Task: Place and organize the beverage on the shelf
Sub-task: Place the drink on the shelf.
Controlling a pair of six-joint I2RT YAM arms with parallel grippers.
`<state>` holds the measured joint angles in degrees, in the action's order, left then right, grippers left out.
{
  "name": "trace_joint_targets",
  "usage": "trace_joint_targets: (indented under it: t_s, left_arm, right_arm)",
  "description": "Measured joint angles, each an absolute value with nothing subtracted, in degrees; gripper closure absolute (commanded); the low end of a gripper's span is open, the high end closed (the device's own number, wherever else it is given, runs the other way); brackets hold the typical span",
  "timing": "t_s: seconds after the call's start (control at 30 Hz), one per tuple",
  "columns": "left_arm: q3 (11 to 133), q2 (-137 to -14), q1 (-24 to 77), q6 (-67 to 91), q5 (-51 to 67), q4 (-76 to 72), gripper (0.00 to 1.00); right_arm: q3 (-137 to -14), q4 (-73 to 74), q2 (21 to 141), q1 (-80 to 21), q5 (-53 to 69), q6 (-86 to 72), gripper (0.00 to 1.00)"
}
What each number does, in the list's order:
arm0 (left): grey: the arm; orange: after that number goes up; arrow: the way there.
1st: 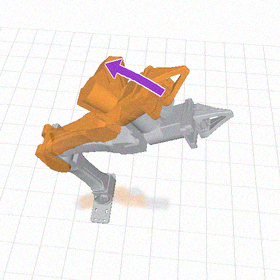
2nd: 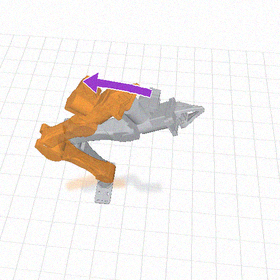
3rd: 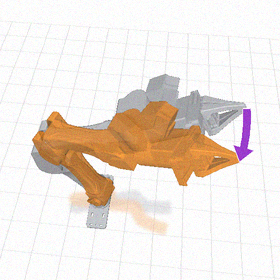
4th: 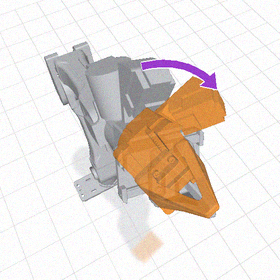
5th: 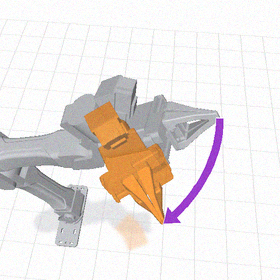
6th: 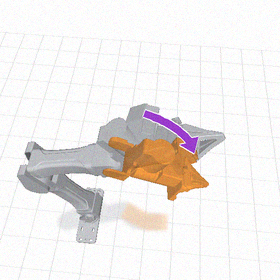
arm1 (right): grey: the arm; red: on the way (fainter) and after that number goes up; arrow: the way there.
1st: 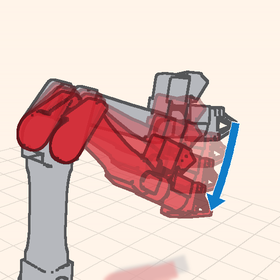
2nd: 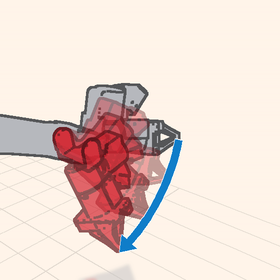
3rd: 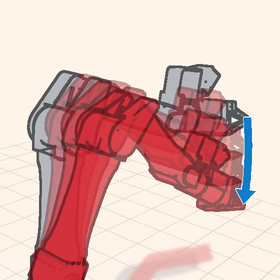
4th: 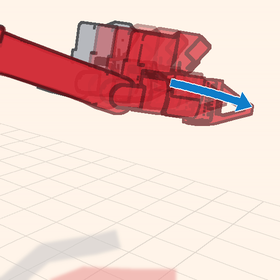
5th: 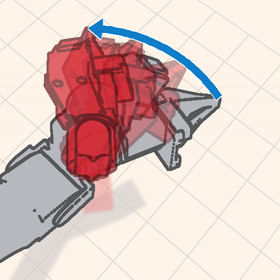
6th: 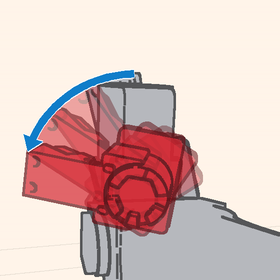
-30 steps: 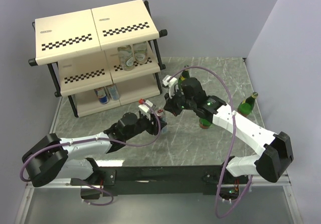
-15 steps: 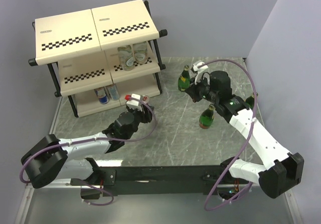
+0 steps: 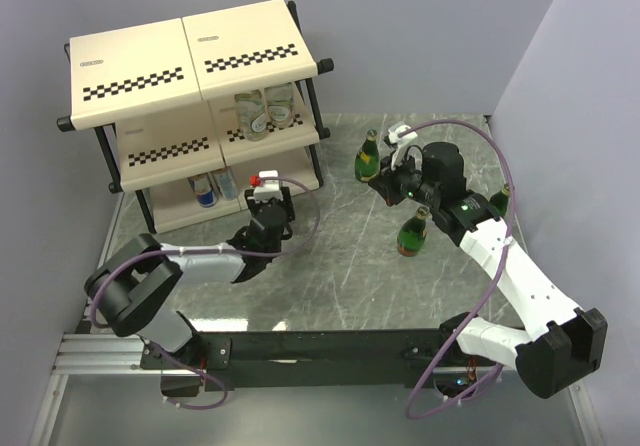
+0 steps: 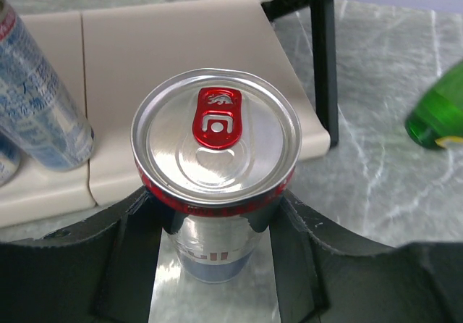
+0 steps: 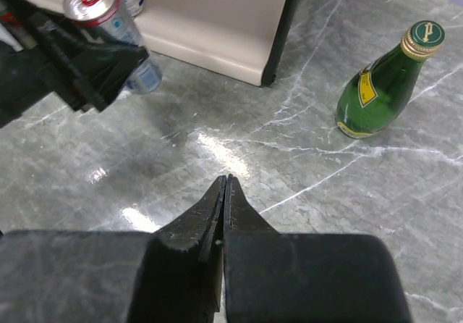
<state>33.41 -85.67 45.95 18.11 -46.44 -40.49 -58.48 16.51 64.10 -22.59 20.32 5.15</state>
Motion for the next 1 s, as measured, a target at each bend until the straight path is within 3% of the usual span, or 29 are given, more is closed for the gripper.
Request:
trace_joint_targets:
  t_s: [1.0]
  left_arm:
    - [41.87, -97.8, 35.0, 16.78, -45.3, -45.84, 1.0]
  right_arm:
    - [-58.48, 16.49, 63.13, -20.71, 23.44, 4.1, 1.0]
